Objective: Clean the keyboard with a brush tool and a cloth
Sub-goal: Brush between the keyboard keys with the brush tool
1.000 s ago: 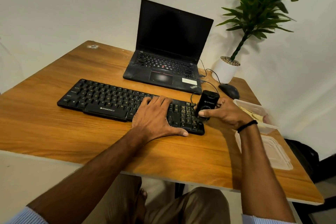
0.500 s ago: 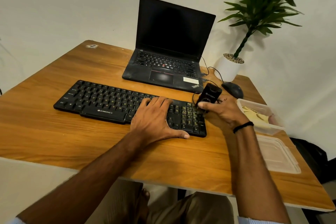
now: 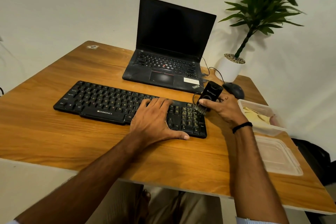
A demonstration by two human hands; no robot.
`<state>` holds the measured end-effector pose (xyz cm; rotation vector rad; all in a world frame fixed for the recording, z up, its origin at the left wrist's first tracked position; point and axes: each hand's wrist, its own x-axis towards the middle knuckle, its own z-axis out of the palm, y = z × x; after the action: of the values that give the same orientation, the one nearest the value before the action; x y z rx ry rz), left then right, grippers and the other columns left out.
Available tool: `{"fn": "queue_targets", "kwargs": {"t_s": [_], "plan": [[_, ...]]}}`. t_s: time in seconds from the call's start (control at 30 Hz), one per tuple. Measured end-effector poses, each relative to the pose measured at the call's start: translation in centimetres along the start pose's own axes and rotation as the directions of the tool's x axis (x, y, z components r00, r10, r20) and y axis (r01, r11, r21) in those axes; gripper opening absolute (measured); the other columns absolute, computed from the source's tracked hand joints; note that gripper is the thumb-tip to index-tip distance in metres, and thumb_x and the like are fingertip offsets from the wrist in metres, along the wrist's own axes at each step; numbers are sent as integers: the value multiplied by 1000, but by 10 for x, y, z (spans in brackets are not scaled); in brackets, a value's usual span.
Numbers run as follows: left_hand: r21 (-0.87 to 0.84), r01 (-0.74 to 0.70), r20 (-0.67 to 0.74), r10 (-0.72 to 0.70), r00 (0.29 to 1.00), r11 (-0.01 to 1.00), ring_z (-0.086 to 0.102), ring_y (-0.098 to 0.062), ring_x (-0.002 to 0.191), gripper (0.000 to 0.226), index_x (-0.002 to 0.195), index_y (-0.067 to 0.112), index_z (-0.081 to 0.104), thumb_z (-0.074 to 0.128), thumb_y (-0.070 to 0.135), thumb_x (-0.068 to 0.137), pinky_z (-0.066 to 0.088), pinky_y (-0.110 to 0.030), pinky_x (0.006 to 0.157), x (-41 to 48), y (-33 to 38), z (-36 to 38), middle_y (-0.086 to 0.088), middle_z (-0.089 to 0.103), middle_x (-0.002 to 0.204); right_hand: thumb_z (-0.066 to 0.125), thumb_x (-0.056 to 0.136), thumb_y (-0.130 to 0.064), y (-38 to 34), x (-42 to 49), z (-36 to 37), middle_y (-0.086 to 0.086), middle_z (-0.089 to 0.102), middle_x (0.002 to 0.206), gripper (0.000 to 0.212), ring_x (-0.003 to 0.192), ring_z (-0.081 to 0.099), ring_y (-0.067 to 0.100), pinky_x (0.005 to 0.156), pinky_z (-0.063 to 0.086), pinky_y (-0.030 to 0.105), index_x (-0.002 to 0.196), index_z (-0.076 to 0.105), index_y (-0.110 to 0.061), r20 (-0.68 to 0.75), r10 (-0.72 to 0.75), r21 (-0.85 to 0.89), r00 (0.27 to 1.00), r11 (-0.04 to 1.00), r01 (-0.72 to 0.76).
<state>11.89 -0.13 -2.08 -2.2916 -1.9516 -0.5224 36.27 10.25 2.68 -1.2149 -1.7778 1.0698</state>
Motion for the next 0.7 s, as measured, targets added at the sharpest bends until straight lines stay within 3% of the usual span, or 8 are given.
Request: {"fn": "queue_targets", "kwargs": {"t_s": [0.13,0.23,0.4,0.57,0.7], "plan": [[-6,-3,-16,3,1000,1000,48,-15,129,126,145,24,42,30,112,56,29,-41,117,-1,-1,0,5,51,142,83,76,-22,4,0,3,0,72,105,39,95,70,8,70,54,17,110,69,-11,-27,-17,-32,999,999,16],[5,-7,-22,7,1000,1000,48,-16,128,125,145,23,43,31,111,57,29,-41,117,-1,0,1,4,52,141,81,78,-18,5,-3,1,0,72,104,38,90,69,2,67,53,13,112,69,-10,-24,-10,15,1000,1000,11],[7,-7,-14,7,1000,1000,48,-15,129,125,145,24,43,30,112,56,29,-41,117,-1,-1,2,5,52,142,83,76,-26,8,-6,0,-4,73,98,31,89,69,3,68,53,15,102,71,-18,-128,-43,-75,991,997,33],[3,-7,-13,7,1000,1000,47,-14,130,126,146,24,43,30,112,56,27,-40,119,1,-1,2,6,51,143,84,73,-24,8,-11,-8,0,75,96,31,88,70,7,67,54,17,100,73,-14,-10,-5,-47,1000,999,4],[6,-8,-12,8,1000,1000,47,-15,130,126,146,23,43,31,111,57,28,-41,117,0,-1,2,5,51,143,83,76,-26,8,-8,-6,-1,73,99,34,91,69,6,69,53,15,105,71,-14,-76,-17,-80,997,997,11]]}}
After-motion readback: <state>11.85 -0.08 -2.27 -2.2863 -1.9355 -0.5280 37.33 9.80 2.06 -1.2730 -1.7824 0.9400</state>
